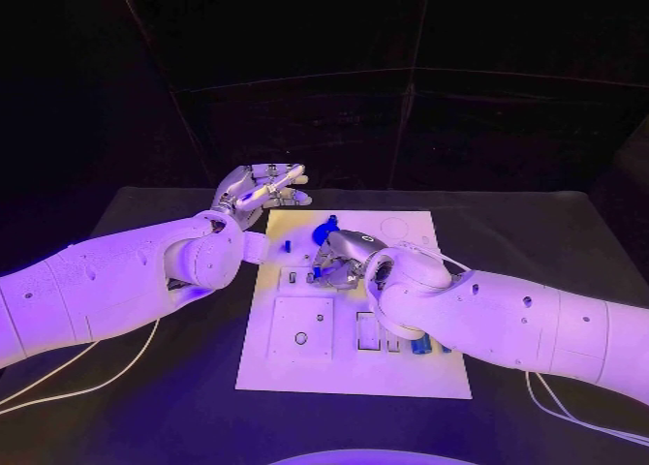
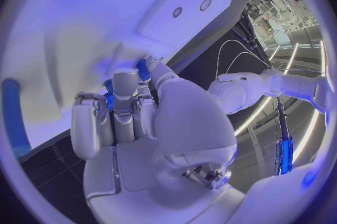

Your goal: Assemble the parts on the task board

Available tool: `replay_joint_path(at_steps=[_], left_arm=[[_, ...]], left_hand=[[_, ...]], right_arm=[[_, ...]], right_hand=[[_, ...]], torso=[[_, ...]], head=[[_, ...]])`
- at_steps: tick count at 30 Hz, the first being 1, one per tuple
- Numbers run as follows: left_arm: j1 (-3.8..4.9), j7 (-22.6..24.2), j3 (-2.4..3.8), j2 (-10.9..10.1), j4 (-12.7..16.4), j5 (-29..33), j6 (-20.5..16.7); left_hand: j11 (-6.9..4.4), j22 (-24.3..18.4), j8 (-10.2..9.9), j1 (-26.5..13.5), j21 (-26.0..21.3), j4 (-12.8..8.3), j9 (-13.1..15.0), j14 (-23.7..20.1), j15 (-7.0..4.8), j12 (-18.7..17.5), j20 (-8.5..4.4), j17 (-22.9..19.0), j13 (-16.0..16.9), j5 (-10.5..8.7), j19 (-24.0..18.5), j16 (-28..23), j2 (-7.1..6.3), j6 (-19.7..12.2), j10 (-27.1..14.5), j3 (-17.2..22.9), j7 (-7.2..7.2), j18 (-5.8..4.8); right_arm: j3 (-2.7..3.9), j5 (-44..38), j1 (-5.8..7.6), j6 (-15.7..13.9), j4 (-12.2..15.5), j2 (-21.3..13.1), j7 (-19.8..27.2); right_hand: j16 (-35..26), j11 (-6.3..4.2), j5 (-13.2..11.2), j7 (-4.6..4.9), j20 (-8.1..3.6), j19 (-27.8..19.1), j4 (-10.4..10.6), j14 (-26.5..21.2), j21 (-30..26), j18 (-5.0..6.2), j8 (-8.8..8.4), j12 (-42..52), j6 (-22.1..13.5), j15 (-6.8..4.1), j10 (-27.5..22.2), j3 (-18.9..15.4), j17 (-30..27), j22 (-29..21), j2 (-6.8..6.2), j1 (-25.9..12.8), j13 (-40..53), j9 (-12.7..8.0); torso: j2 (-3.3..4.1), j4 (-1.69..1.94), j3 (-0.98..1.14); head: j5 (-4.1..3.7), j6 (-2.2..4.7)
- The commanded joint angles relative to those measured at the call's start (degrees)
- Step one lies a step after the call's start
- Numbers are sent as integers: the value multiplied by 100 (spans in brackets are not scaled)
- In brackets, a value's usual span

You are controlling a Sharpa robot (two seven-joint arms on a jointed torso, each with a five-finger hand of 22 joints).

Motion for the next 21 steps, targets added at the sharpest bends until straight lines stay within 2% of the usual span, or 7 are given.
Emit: replay_joint_path(at_steps=[1,8,21], left_arm=[[11,51,6,0,0,-26,64],[10,50,6,2,-3,-26,64],[10,45,6,-2,-8,-26,81]], left_hand=[[11,-6,-24,24,-6,-36,-3,25,-2,-14,11,6,-4,-21,44,-22,51,53,30,8,0,81],[11,-6,-24,24,-6,-36,-3,25,-2,-14,11,6,-4,-21,44,-22,51,53,30,8,0,81],[10,-8,-26,25,-7,-39,-3,28,-4,-16,10,16,-4,-22,46,-27,53,58,37,6,0,81]], right_arm=[[-21,-100,-24,246,4,-21,-91],[-21,-170,-26,276,26,-32,-138],[-21,-242,-28,155,24,-41,-196]], right_hand=[[-25,-1,9,-84,-34,120,-1,8,-9,-41,-12,-23,123,-16,-32,29,-4,422,8,-4,663,36],[-28,20,-14,-57,-23,115,-9,9,-14,-40,-55,-57,68,0,-57,31,-5,413,-51,-58,638,21],[-30,133,-42,76,50,102,8,11,-31,-35,-260,-237,-263,84,-209,9,-4,387,-248,-234,485,-49]], torso=[[1,-3,2],[2,-2,2],[0,7,-2]], head=[[-8,-2],[-11,0],[-16,-1]])
